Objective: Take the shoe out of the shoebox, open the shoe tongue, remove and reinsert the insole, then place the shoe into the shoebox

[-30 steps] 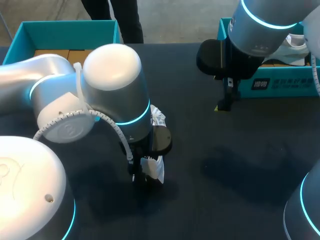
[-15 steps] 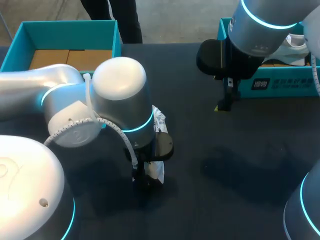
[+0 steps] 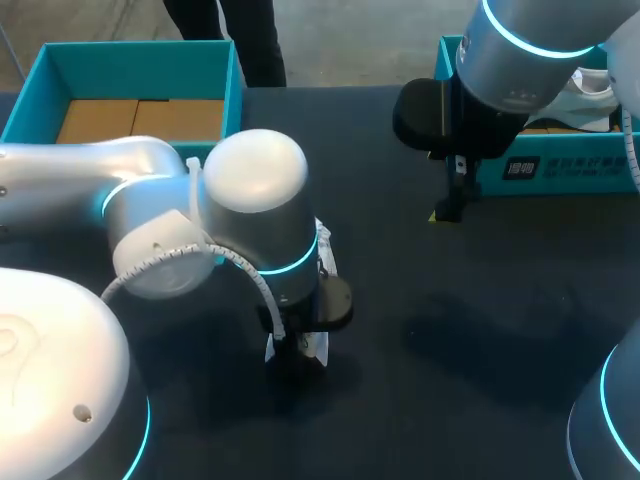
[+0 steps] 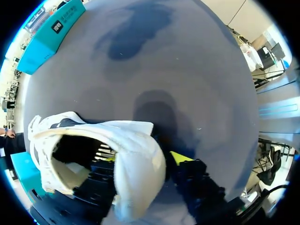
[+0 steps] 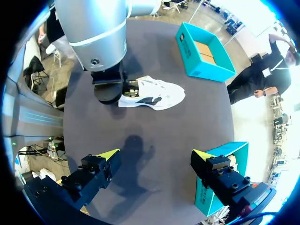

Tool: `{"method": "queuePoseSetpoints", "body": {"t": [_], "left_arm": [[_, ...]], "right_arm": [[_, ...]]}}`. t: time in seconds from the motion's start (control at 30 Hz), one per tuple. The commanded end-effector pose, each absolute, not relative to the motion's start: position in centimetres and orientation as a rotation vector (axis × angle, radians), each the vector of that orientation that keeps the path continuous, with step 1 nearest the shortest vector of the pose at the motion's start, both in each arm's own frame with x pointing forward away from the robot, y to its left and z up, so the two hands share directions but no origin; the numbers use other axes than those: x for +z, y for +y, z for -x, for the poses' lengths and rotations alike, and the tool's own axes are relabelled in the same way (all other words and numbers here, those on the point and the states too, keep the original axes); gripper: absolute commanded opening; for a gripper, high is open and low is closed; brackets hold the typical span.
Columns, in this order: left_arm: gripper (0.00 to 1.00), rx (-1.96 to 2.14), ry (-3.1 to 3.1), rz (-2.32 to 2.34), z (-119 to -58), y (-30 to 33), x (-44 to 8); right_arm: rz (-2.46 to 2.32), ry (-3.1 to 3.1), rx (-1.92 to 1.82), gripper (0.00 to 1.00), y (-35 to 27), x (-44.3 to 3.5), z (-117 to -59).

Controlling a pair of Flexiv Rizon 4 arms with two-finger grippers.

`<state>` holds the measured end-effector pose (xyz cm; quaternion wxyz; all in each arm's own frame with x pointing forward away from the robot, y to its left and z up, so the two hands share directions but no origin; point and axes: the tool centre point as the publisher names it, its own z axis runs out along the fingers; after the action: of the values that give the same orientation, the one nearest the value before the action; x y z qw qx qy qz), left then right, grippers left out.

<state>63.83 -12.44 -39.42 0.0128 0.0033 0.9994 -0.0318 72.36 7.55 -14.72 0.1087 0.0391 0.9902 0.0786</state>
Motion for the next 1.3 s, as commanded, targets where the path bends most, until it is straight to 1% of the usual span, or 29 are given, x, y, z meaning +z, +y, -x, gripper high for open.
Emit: {"method": "queuePoseSetpoints", "body": {"t": [0.03, 0.07, 0.1, 0.17, 0.33, 0.47, 0.83, 1.3], "left_arm": [[0.32, -0.081, 3.121, -0.007, -64.0, -12.2, -40.1], [0.31, -0.077, 3.127, -0.005, -64.1, -12.2, -40.2], [0.23, -0.075, 3.138, -0.006, -64.1, -12.2, -40.3], [0.0, -0.078, 3.143, -0.009, -64.0, -12.0, -40.3], [0.0, -0.053, 3.167, -0.044, -63.4, -11.6, -39.8], [0.0, -0.032, 3.195, -0.091, -62.8, -11.1, -38.3], [0.0, -0.063, 3.239, -0.108, -62.9, -10.0, -30.4], [0.0, -0.068, 3.219, -0.118, -63.3, -7.9, -22.5]], "right_arm": [[-0.116, 2.914, 0.23, 1.0, 7.6, -14.8, -72.5], [-0.116, 2.914, 0.23, 1.0, 7.6, -14.8, -72.5], [-0.116, 2.914, 0.23, 1.0, 7.6, -14.8, -72.5], [-0.116, 2.914, 0.23, 1.0, 7.6, -14.8, -72.5], [-0.116, 2.914, 0.23, 1.0, 7.6, -14.8, -72.5], [-0.116, 2.914, 0.23, 1.0, 7.6, -14.8, -72.5], [-0.116, 2.914, 0.23, 1.0, 7.6, -14.8, -72.5], [-0.116, 2.914, 0.23, 1.0, 7.6, -14.8, -72.5]]}}
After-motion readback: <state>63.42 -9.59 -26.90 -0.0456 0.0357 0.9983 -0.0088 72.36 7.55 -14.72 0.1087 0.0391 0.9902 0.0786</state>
